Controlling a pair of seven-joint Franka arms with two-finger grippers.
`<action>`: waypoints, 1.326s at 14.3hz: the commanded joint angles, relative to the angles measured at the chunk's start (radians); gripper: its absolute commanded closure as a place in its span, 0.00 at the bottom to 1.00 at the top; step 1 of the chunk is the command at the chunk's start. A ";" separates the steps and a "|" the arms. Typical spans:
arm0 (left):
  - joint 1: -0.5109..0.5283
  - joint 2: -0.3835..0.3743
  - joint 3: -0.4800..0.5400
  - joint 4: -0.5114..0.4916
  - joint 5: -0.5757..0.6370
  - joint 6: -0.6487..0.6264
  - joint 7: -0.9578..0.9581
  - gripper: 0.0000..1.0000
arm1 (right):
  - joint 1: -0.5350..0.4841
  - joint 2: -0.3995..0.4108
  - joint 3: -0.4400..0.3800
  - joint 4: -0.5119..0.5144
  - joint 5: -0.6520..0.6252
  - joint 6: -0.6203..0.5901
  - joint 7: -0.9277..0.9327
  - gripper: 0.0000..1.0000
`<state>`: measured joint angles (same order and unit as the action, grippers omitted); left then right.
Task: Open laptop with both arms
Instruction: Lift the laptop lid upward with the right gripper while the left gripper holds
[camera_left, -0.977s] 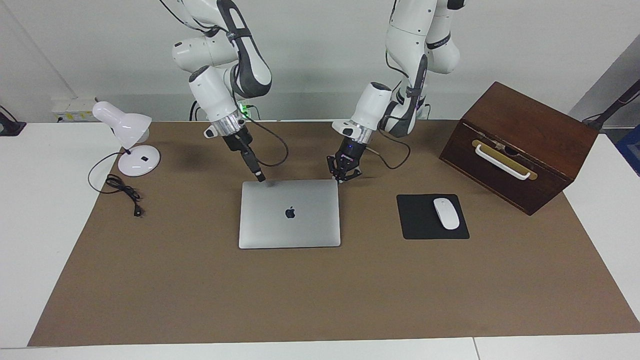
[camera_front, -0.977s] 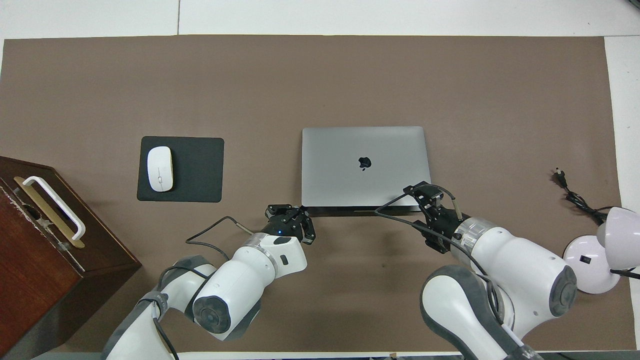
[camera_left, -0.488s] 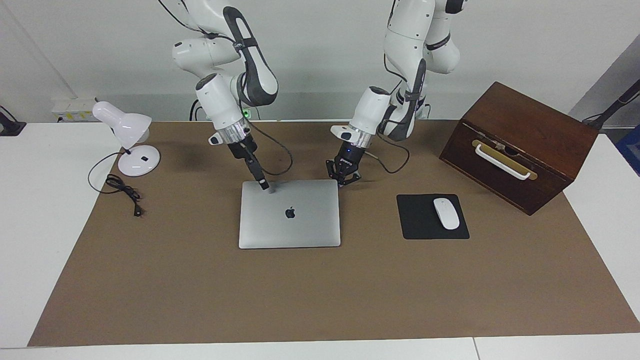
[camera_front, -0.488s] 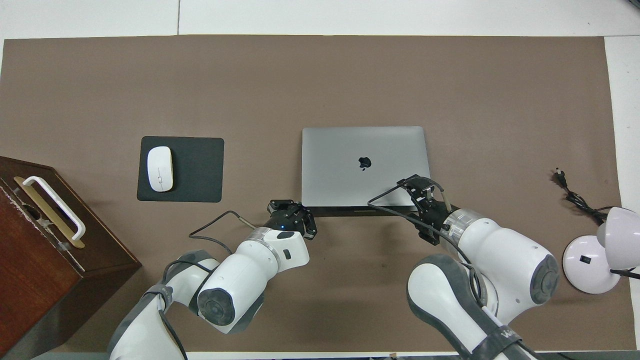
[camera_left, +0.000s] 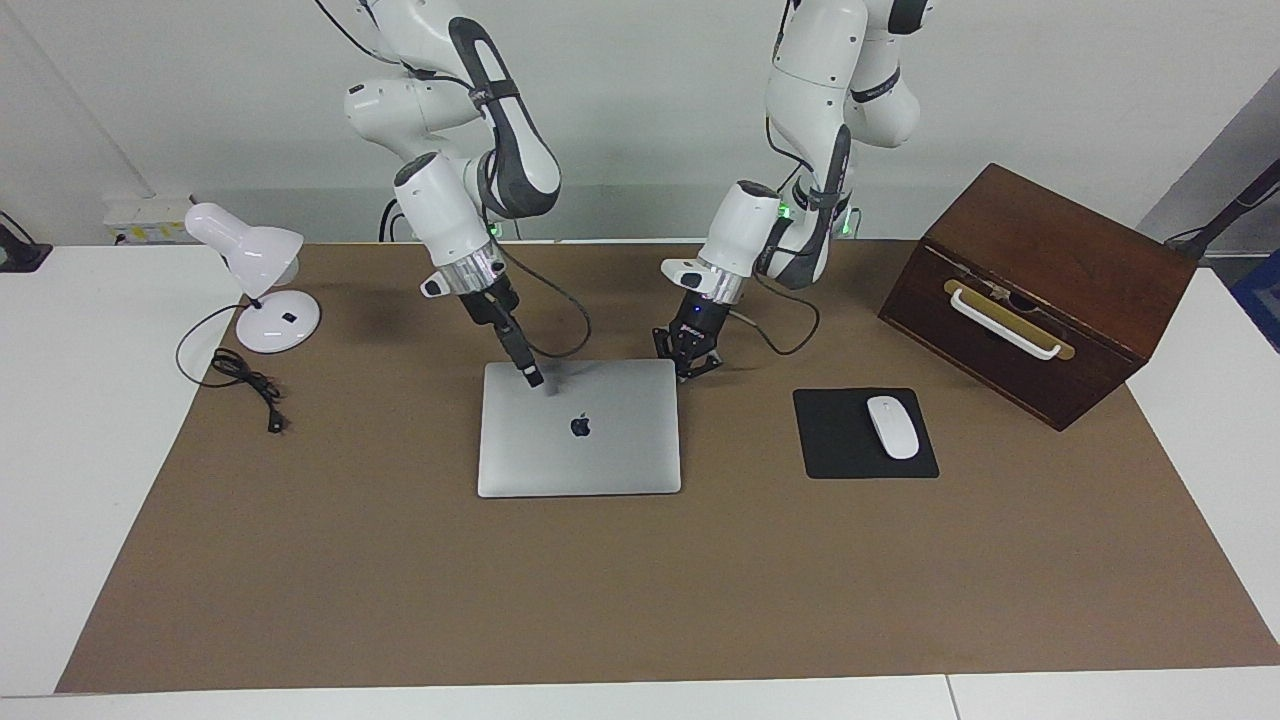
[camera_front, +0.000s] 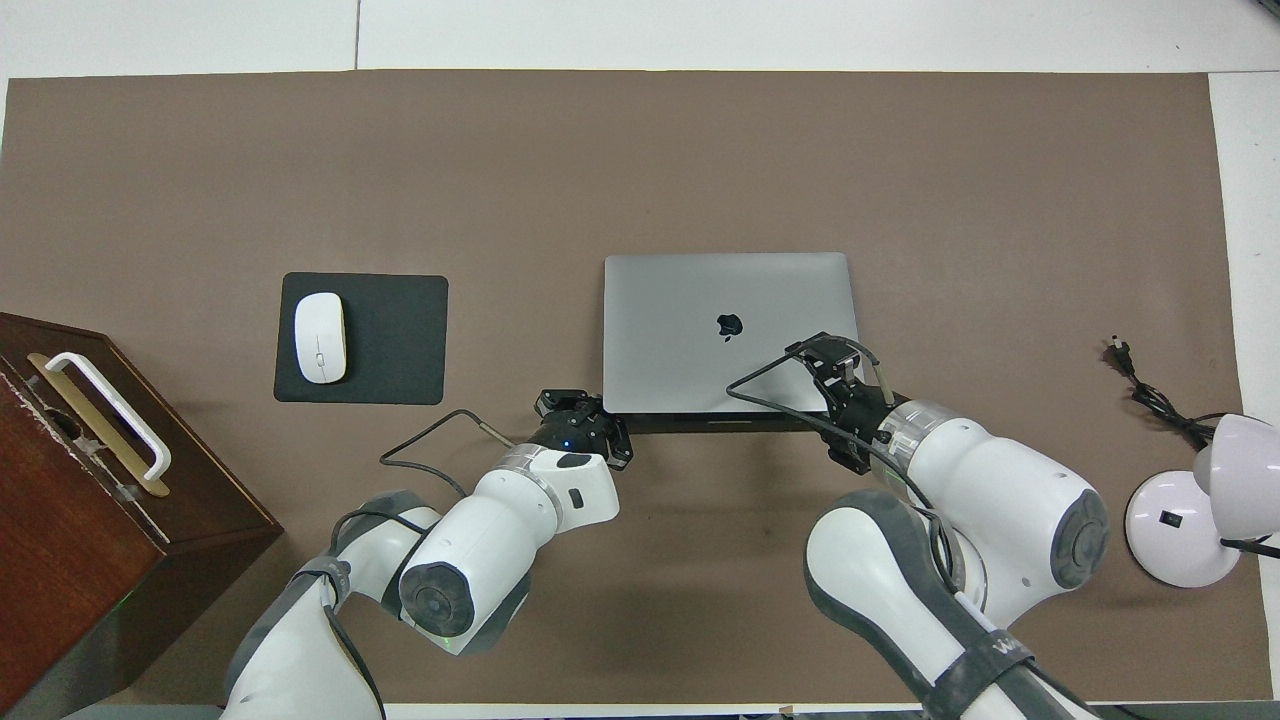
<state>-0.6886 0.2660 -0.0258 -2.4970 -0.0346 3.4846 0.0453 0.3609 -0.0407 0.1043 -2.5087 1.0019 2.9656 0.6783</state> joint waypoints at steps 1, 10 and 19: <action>0.000 0.033 0.006 0.020 -0.005 0.021 0.040 1.00 | -0.002 0.021 0.008 0.028 0.023 0.024 0.000 0.00; 0.003 0.055 0.006 0.027 -0.005 0.021 0.053 1.00 | 0.000 0.042 0.011 0.068 0.023 0.046 0.007 0.00; 0.004 0.055 0.007 0.027 -0.005 0.021 0.071 1.00 | 0.000 0.100 0.017 0.185 0.023 0.067 0.006 0.00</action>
<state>-0.6886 0.2694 -0.0257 -2.4947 -0.0346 3.4876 0.0913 0.3611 0.0232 0.1136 -2.3751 1.0019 2.9932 0.6785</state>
